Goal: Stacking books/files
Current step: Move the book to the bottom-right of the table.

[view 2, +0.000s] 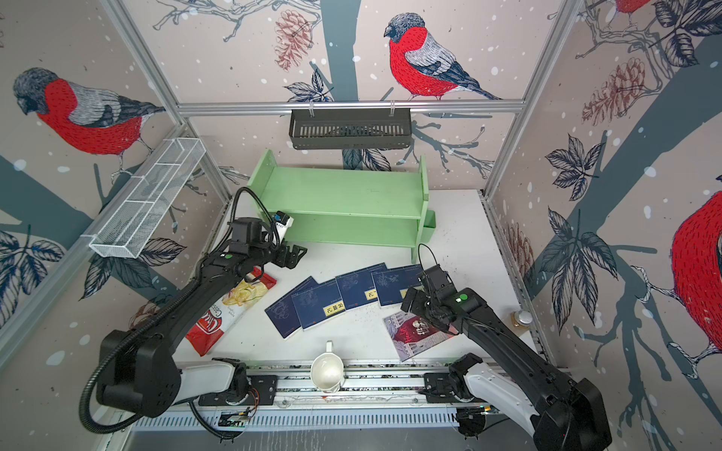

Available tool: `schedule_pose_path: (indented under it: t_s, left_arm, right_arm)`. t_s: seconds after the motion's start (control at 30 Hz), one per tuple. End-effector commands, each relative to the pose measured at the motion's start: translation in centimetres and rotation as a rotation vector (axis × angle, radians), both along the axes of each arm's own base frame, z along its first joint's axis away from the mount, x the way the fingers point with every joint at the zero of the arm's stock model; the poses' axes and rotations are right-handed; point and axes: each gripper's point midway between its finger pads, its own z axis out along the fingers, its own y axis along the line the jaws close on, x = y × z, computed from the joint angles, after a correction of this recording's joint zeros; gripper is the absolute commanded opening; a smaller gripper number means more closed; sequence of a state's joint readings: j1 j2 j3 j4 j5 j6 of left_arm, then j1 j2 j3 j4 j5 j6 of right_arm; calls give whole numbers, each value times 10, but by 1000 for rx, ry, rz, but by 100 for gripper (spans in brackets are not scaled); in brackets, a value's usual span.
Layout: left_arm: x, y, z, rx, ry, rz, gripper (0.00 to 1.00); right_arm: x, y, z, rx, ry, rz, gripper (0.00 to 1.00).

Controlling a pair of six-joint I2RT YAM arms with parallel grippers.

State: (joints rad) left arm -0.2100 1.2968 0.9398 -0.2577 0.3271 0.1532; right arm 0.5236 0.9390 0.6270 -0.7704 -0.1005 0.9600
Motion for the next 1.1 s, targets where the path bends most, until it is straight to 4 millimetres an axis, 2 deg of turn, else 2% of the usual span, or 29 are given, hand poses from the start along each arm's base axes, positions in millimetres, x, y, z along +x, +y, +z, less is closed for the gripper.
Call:
schedule_pose_path:
  t_s: [0.0,0.2,0.37,0.5,0.57,0.63,1.07]
  left_arm:
    - [-8,-10,2,-33,27,-46,94]
    - [-13,-17,4,-58,41,-75,94]
    - [-13,-20,5,-66,41,-84,94]
    - [-10,-19,12,-63,42,-74,94]
    - [-10,-17,9,-58,55,-57,94]
    - [-6,-18,17,-63,55,-46,94]
    - [-19,-28,21,-120,82,-93,94]
  right_arm:
    - [-25,8,-5,57,121,2,100]
    - [-48,20,-7,122,213,19,100]
    - [-61,18,-14,122,254,-6,100]
    - [-75,15,-29,119,302,-8,100]
    - [-80,15,-36,122,318,-16,100]
    - [-83,16,-40,136,322,-27,100]
    - [-73,36,-53,249,292,-52,97]
